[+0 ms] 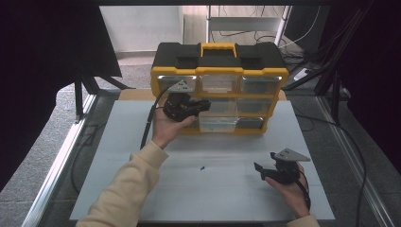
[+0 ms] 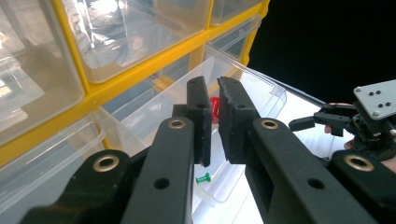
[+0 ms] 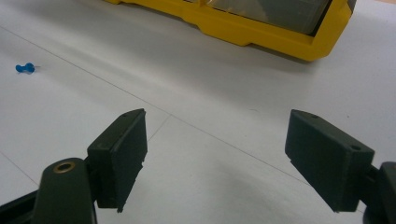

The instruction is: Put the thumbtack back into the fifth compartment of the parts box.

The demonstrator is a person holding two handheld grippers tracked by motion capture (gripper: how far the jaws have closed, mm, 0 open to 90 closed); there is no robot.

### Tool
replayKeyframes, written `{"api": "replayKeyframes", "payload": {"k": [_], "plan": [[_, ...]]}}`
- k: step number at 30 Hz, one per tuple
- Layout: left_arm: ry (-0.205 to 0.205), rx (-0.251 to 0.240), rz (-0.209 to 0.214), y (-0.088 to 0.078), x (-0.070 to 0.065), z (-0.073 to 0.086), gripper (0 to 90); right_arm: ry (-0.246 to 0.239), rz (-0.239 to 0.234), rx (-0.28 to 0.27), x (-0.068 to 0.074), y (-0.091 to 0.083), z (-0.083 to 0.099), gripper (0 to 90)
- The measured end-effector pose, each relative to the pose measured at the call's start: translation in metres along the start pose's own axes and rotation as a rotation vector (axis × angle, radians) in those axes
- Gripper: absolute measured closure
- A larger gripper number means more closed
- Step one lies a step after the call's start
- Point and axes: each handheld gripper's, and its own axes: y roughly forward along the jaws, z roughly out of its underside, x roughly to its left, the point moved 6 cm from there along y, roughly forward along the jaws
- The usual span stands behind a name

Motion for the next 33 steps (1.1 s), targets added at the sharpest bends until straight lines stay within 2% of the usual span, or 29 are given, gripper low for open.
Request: {"api": "replayKeyframes", "payload": {"k": [9,16,17,20,25,28,33], "plan": [[0.009,0.017,-0.006,0.015,-0.002,-0.005,82.5,0.002,0.0,0.0,0.0,0.0,0.0,21.2],[0.008,0.019,-0.012,0.02,0.0,-0.004,80.6,0.002,0.0,0.001,0.0,-0.001,0.001,21.2],[0.021,0.009,-0.005,0.02,0.0,-0.004,77.3,0.002,-0.001,0.001,0.0,-0.001,0.001,21.1],[0.034,-0.001,0.011,0.019,0.0,-0.004,52.6,0.0,-0.001,0.0,-0.001,-0.001,0.001,21.2],[0.053,-0.016,-0.004,0.009,-0.002,-0.004,25.8,-0.001,0.001,0.001,-0.001,-0.001,0.001,21.2],[0.055,-0.029,-0.019,0.002,-0.002,-0.002,18.5,0.0,0.003,0.002,-0.001,-0.001,0.001,21.2],[0.06,-0.018,-0.032,-0.006,-0.002,0.002,14.2,0.0,0.007,0.003,-0.001,-0.001,0.001,21.2]]}}
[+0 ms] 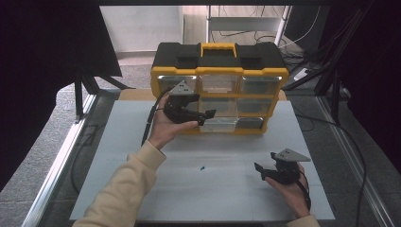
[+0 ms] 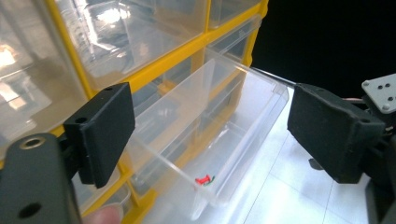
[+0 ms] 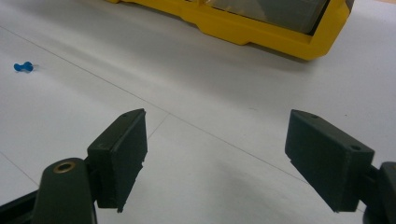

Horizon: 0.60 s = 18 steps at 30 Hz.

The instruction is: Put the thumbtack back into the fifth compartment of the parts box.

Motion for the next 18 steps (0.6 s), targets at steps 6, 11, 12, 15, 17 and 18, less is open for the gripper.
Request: {"api": "replayKeyframes", "payload": {"k": [6,11,12,15,17,18], "plan": [[0.004,0.008,0.001,-0.008,-0.001,0.006,13.1,-0.002,-0.001,-0.001,0.0,0.0,0.0,21.2],[0.002,0.023,0.001,-0.019,-0.003,0.017,13.7,-0.001,-0.003,-0.003,0.0,0.0,0.0,21.2],[-0.001,0.023,0.002,-0.022,-0.003,0.02,13.8,-0.001,-0.001,-0.002,0.0,0.0,0.0,21.2],[-0.008,0.03,0.002,-0.03,-0.004,0.03,14.2,-0.001,0.002,0.001,0.0,0.0,0.0,21.2],[-0.015,0.037,0.005,-0.034,-0.005,0.038,14.6,-0.001,0.001,0.0,0.0,0.0,0.0,21.2],[-0.017,0.04,0.004,-0.035,-0.005,0.041,14.7,-0.002,0.001,0.0,0.0,0.0,0.0,21.2]]}}
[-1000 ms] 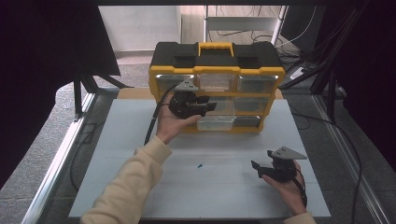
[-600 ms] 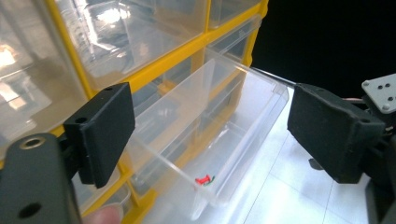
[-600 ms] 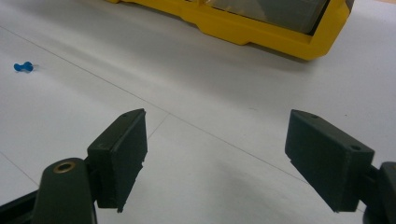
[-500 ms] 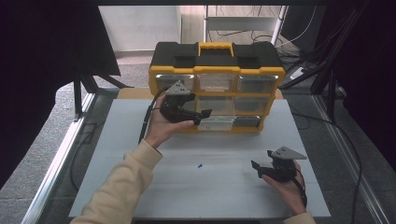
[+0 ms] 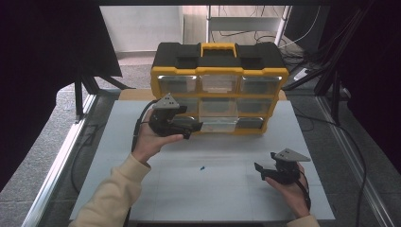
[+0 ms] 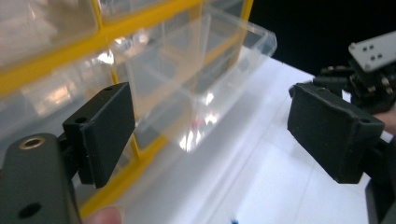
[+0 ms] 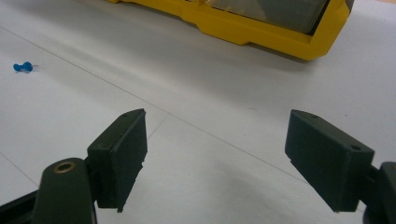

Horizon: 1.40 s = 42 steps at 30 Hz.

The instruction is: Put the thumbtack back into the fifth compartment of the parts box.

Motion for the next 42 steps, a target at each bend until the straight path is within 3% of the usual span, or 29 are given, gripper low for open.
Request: {"api": "replayKeyframes", "payload": {"k": [8,16,25,32,42], "plan": [[-0.019,0.052,0.005,-0.004,-0.001,0.035,16.2,0.004,0.001,-0.003,0.0,0.0,-0.001,21.2],[-0.02,0.13,0.015,0.006,-0.004,0.063,17.5,-0.001,-0.003,-0.004,0.001,0.0,-0.001,21.2],[0.014,0.247,0.039,0.033,-0.017,0.089,19.2,-0.001,-0.005,0.0,0.001,0.0,0.0,21.2],[0.006,0.323,0.058,0.056,-0.022,0.106,20.9,0.0,-0.004,0.001,0.001,0.001,0.0,21.2],[0.046,0.425,0.052,0.082,-0.028,0.124,23.8,0.0,-0.005,0.006,0.001,0.002,0.0,21.2]]}}
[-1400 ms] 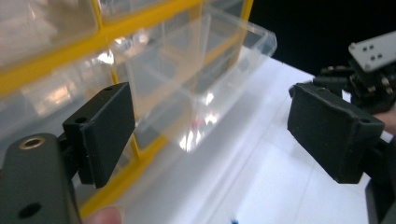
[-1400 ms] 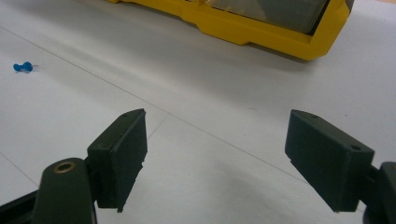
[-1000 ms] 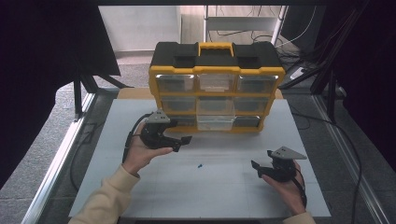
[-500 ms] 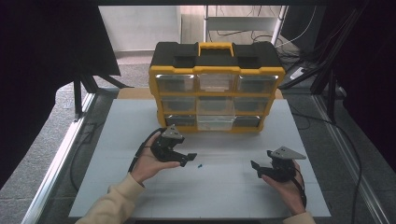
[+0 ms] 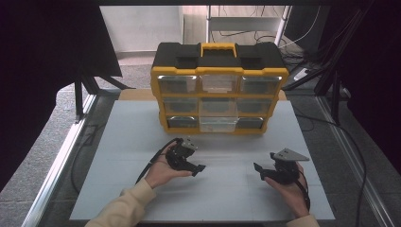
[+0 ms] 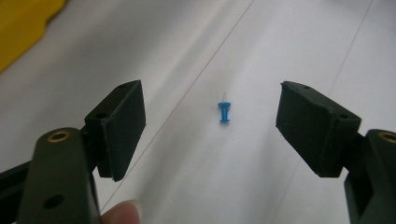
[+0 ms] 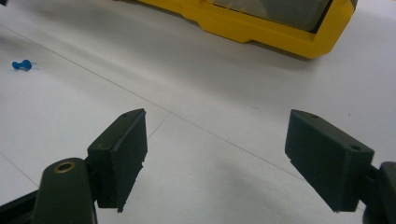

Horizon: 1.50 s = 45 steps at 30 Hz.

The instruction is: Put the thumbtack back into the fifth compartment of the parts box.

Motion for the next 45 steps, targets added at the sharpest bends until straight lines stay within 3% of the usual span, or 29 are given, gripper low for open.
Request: {"api": "replayKeyframes", "payload": {"k": [6,14,20,24,31,32,38,44,45], "plan": [[0.01,0.032,-0.011,0.012,-0.001,-0.001,26.4,0.001,0.001,0.0,0.0,0.0,0.0,21.2],[0.051,0.081,-0.048,0.027,-0.002,-0.002,33.3,0.0,0.001,0.002,0.0,0.0,0.0,21.3],[0.07,0.104,-0.047,0.031,-0.006,-0.003,46.2,0.001,0.002,0.001,-0.001,0.0,0.0,21.3],[0.075,0.114,-0.018,0.032,-0.009,-0.003,56.3,0.0,0.005,0.001,-0.001,-0.001,0.0,21.3],[0.096,0.126,-0.001,0.031,-0.013,-0.002,76.0,0.001,0.005,-0.001,-0.001,-0.001,0.0,21.3],[0.097,0.123,0.001,0.031,-0.013,-0.002,80.9,0.001,0.006,-0.001,-0.001,-0.001,0.0,21.3],[0.084,0.099,0.012,0.03,-0.012,0.0,81.3,0.001,0.007,-0.002,-0.001,-0.002,0.0,21.3],[0.061,0.038,0.032,0.025,-0.008,0.002,81.3,0.002,0.009,-0.003,-0.001,-0.001,0.0,21.4],[0.039,0.011,0.039,0.021,-0.007,0.002,81.3,0.002,0.009,-0.003,-0.001,-0.001,0.0,21.3]]}}
